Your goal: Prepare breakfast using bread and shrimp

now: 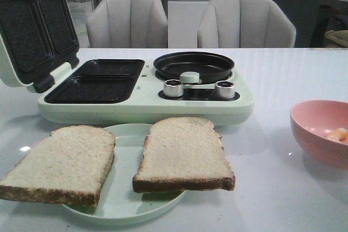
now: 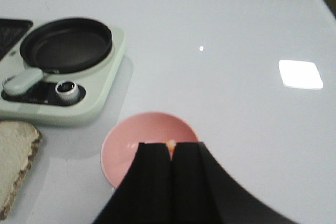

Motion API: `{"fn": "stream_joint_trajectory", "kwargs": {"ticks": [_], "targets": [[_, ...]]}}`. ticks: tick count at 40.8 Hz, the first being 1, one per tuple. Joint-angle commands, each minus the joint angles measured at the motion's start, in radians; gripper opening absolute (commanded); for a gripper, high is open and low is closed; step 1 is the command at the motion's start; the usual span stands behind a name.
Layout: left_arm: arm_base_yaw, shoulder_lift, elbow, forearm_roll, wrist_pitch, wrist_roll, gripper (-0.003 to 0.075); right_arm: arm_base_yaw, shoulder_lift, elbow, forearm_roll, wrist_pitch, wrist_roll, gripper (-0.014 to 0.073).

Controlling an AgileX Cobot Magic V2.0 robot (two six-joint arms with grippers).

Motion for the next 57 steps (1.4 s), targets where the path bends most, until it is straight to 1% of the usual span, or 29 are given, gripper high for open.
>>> {"fn": "stream_joint_trajectory", "kwargs": {"ticks": [1, 5, 7, 9, 11, 12, 13, 15, 16, 18, 20, 23, 29, 36, 38, 42, 45, 52, 55, 57], "targets": [[-0.003, 0.037, -0.029, -0.001, -0.070, -0.006, 0.0100, -0.005, 0.057, -0.030, -0.009, -0.035, 0.000, 0.0036], [-0.003, 0.061, -0.029, -0.003, -0.070, -0.006, 0.0105, -0.005, 0.100, -0.019, -0.009, -0.039, 0.000, 0.0036], [-0.003, 0.069, -0.029, -0.003, -0.070, -0.006, 0.0132, -0.005, 0.119, -0.017, -0.009, -0.040, 0.000, 0.0051], [-0.003, 0.077, -0.029, -0.008, -0.070, -0.006, 0.0200, -0.005, 0.132, -0.016, -0.009, -0.042, 0.000, 0.0110], [-0.003, 0.079, -0.029, -0.020, -0.070, -0.006, 0.0318, -0.005, 0.142, -0.015, -0.009, -0.048, 0.000, 0.0206], [-0.003, 0.079, -0.029, -0.023, -0.070, -0.006, 0.0369, -0.005, 0.146, -0.015, -0.009, -0.054, 0.000, 0.0271], [-0.003, 0.079, -0.029, -0.025, -0.070, -0.006, 0.0436, -0.005, 0.149, -0.014, -0.009, -0.058, 0.000, 0.0337], [-0.003, 0.079, -0.029, -0.025, -0.070, -0.006, 0.0536, -0.005, 0.155, -0.014, -0.009, -0.068, 0.000, 0.0430], [-0.005, 0.079, -0.029, -0.027, -0.070, -0.006, 0.0568, -0.005, 0.160, -0.014, -0.009, -0.070, 0.000, 0.0483], [-0.016, 0.079, -0.029, -0.029, -0.070, -0.004, 0.0620, -0.005, 0.167, -0.014, -0.009, -0.077, 0.000, 0.0552], [-0.038, 0.079, -0.029, -0.029, -0.070, 0.002, 0.0627, -0.005, 0.171, -0.014, -0.009, -0.077, 0.000, 0.0591], [-0.088, 0.079, -0.025, -0.029, -0.076, 0.034, 0.0624, -0.005, 0.172, -0.014, -0.009, -0.077, 0.000, 0.0600], [-0.245, 0.079, 0.021, -0.029, -0.105, 0.123, 0.0624, -0.005, 0.170, -0.014, -0.009, -0.077, 0.000, 0.0601], [-0.463, 0.089, 0.104, 0.001, -0.184, 0.269, 0.0624, -0.005, 0.170, -0.014, -0.009, -0.077, 0.000, 0.0601], [-0.524, 0.099, 0.106, 0.042, -0.184, 0.293, 0.0624, -0.005, 0.170, -0.014, -0.009, -0.077, 0.000, 0.0601], [-0.648, 0.139, 0.106, 0.184, -0.177, 0.295, 0.0624, -0.005, 0.170, -0.014, -0.009, -0.077, 0.000, 0.0601], [-0.711, 0.182, 0.106, 0.282, -0.172, 0.291, 0.0624, -0.005, 0.170, -0.014, -0.009, -0.077, 0.000, 0.0601], [-0.790, 0.339, 0.106, 0.486, -0.183, 0.262, 0.0624, -0.005, 0.170, -0.014, -0.009, -0.077, 0.000, 0.0601], [-0.809, 0.407, 0.106, 0.574, -0.214, 0.198, 0.0624, -0.005, 0.170, -0.014, -0.009, -0.077, 0.000, 0.0601], [-0.823, 0.463, 0.106, 0.671, -0.236, 0.111, 0.0624, -0.005, 0.170, -0.014, -0.009, -0.077, 0.000, 0.0601]]}}
